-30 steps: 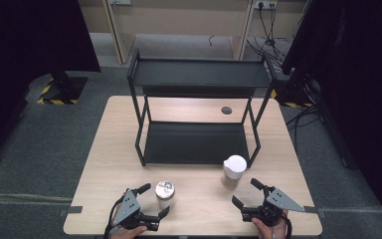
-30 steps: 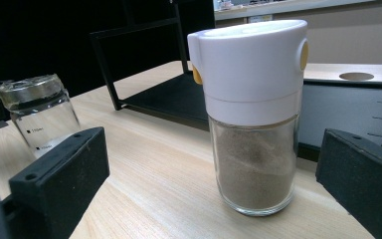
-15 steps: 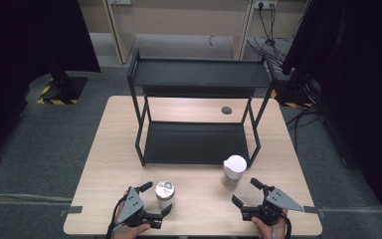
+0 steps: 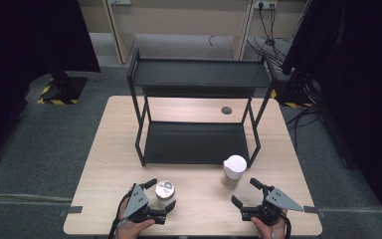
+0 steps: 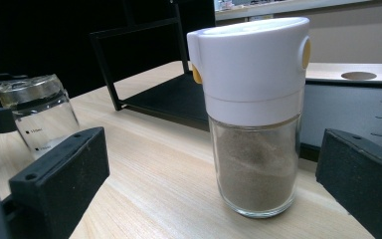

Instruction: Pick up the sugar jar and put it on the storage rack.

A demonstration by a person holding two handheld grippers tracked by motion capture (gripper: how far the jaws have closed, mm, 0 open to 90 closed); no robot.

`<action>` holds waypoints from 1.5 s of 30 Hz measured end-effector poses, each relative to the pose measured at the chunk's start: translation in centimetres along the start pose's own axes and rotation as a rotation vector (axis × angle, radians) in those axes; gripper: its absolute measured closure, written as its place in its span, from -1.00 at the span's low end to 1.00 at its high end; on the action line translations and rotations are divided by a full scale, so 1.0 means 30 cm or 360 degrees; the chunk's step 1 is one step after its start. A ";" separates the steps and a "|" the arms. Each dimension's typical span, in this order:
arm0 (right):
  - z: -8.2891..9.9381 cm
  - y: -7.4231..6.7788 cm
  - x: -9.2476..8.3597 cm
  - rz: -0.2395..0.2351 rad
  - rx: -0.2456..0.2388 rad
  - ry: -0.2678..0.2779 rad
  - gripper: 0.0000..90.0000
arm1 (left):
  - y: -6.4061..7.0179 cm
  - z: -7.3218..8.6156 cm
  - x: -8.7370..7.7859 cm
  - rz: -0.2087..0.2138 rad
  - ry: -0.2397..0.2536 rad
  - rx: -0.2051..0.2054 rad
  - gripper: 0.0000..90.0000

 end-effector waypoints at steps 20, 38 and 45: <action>0.000 0.001 -0.002 -0.0011 0.0003 0.0013 -0.98 | 0.001 -0.003 0.029 -0.0002 -0.0073 0.0004 -0.54; 0.001 0.002 -0.004 -0.0016 0.0004 0.0032 -0.99 | 0.003 -0.006 0.036 -0.0025 -0.0098 0.0004 -0.31; 0.002 0.002 -0.005 -0.0015 0.0006 0.0036 -0.99 | -0.014 -0.024 0.025 -0.0031 -0.0057 -0.0032 -0.31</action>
Point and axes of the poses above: each handheld gripper's, and its own axes: x roughly forward along the jaws, z roughly out of its underside, y roughly to its right, the point moved 8 cm from there along x, roughly forward along the jaws, and after that the axes turned 10 degrees about -y, right-handed, at the moved point
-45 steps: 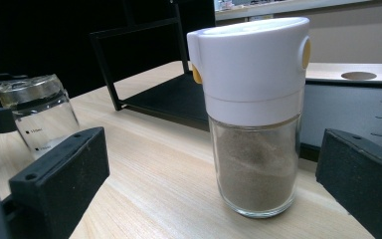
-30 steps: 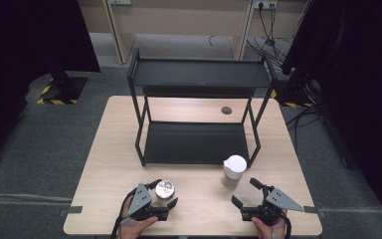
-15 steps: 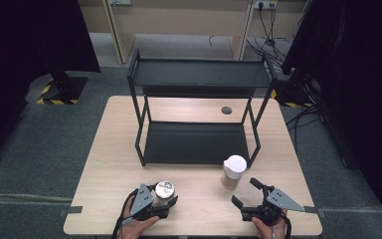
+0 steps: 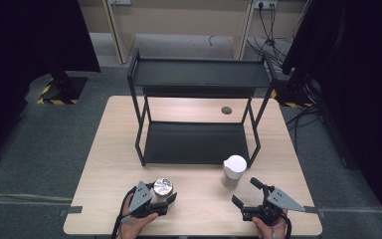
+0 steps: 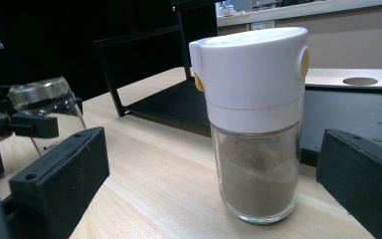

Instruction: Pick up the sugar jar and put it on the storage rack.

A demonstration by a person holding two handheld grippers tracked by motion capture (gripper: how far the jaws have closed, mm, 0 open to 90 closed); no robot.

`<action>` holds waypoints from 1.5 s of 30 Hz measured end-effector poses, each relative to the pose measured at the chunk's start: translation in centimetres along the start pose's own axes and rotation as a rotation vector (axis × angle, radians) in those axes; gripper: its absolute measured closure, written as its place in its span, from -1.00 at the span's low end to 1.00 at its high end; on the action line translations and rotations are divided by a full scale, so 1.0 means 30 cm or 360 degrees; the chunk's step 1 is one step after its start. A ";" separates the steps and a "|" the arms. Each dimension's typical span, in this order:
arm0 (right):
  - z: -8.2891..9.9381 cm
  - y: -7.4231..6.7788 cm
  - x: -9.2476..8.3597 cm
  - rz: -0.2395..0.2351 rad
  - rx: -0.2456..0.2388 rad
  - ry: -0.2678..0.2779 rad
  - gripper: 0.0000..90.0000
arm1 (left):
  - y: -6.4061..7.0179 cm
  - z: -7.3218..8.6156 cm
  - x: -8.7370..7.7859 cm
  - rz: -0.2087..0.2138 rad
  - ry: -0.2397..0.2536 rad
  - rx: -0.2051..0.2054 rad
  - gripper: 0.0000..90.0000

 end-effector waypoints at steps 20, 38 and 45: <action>0.000 0.002 -0.001 0.0002 0.0006 0.0003 -0.99 | -0.025 -0.128 -0.019 0.0088 0.0069 -0.0002 -0.31; 0.001 0.003 -0.002 0.0003 0.0014 0.0006 -0.99 | -0.061 -0.348 -0.041 0.0187 0.0122 0.0021 -0.31; 0.001 0.003 -0.002 0.0004 0.0012 0.0005 -0.99 | -0.092 -0.470 -0.058 0.0199 0.0136 0.0021 -0.31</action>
Point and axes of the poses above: each handheld gripper's, and its own axes: x roughly forward along the jaws, z roughly out of its underside, y roughly to its right, the point moved 8 cm from there along x, roughly forward along the jaws, and after that the axes turned 10 degrees about -y, right-handed, at the moved point
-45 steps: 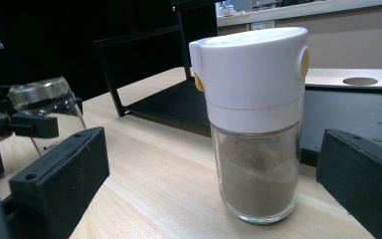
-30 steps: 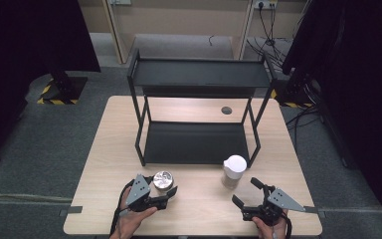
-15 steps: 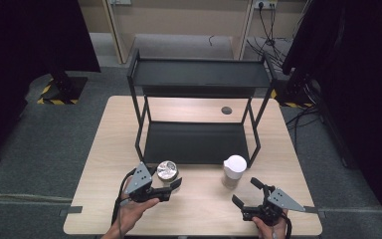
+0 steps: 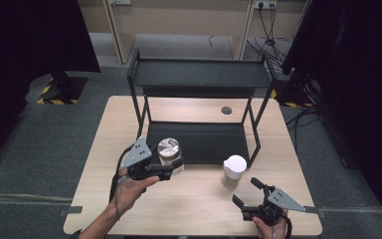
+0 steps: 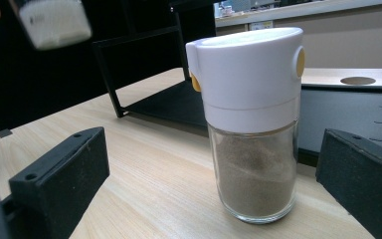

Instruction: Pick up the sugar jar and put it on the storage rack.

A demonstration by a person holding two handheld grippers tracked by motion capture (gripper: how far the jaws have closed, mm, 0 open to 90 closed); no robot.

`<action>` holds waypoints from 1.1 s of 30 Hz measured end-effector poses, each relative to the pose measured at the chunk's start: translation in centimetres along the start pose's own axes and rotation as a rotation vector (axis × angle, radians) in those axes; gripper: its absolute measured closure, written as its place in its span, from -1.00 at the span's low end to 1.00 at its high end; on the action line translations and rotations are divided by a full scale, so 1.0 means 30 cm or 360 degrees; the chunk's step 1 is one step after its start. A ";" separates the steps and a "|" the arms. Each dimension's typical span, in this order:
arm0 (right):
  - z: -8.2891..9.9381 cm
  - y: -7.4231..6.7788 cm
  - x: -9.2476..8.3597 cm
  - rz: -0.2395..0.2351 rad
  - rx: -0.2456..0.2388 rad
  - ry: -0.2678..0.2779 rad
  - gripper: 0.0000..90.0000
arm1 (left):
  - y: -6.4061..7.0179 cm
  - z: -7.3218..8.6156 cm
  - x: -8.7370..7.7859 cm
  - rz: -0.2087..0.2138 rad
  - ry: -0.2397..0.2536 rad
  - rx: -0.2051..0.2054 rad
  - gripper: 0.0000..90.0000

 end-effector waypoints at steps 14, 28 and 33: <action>0.000 0.002 -0.002 0.0001 0.0003 0.0000 -0.99 | -0.039 -0.239 -0.001 0.0013 -0.0005 -0.0012 -0.31; 0.000 0.003 -0.003 0.0005 0.0010 0.0001 -0.99 | -0.045 -0.409 0.011 -0.0020 -0.0003 -0.0006 -0.31; 0.000 0.004 -0.003 0.0002 0.0014 0.0000 -0.98 | -0.055 -0.467 0.002 -0.0061 0.0027 -0.0009 -0.31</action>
Point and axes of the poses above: each handheld gripper's, and its own axes: x roughly forward along the jaws, z roughly out of its underside, y roughly to its right, the point moved 8 cm from there along x, roughly forward along the jaws, and after that the axes turned 10 degrees about -y, right-handed, at the moved point
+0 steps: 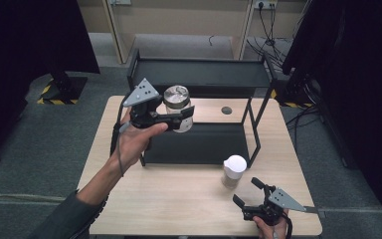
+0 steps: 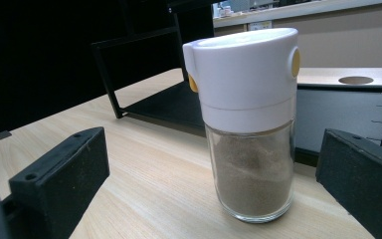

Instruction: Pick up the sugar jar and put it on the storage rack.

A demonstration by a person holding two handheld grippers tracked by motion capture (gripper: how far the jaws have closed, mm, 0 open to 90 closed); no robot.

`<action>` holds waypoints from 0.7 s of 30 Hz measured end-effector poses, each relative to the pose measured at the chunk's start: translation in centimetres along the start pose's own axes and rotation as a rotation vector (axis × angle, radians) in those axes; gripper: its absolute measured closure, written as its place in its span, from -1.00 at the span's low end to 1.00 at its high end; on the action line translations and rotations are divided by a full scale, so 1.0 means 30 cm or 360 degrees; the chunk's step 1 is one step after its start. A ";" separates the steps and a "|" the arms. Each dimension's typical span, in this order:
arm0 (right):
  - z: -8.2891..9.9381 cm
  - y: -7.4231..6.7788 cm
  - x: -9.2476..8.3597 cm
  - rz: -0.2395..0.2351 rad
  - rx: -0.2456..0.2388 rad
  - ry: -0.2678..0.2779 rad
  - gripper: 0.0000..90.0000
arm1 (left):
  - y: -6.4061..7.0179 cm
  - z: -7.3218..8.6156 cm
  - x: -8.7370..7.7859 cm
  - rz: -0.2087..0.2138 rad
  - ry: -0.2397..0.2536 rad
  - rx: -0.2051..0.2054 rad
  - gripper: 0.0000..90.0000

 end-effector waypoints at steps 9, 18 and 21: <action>0.000 0.000 0.001 0.0000 0.0001 0.0000 -0.99 | -0.028 -0.120 0.009 -0.0089 -0.0024 0.0000 -0.31; 0.000 0.000 0.000 -0.0001 0.0001 0.0001 -0.98 | -0.047 -0.186 0.030 -0.0165 -0.0019 -0.0026 -0.31; -0.001 0.001 0.000 0.0000 0.0001 0.0001 -0.99 | -0.053 -0.214 0.045 -0.0210 -0.0005 -0.0029 -0.31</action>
Point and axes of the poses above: each handheld gripper's, and its own axes: x roughly forward along the jaws, z roughly out of its underside, y roughly to its right, the point moved 8 cm from there along x, roughly forward along the jaws, and after that the axes turned 10 degrees about -y, right-handed, at the moved point
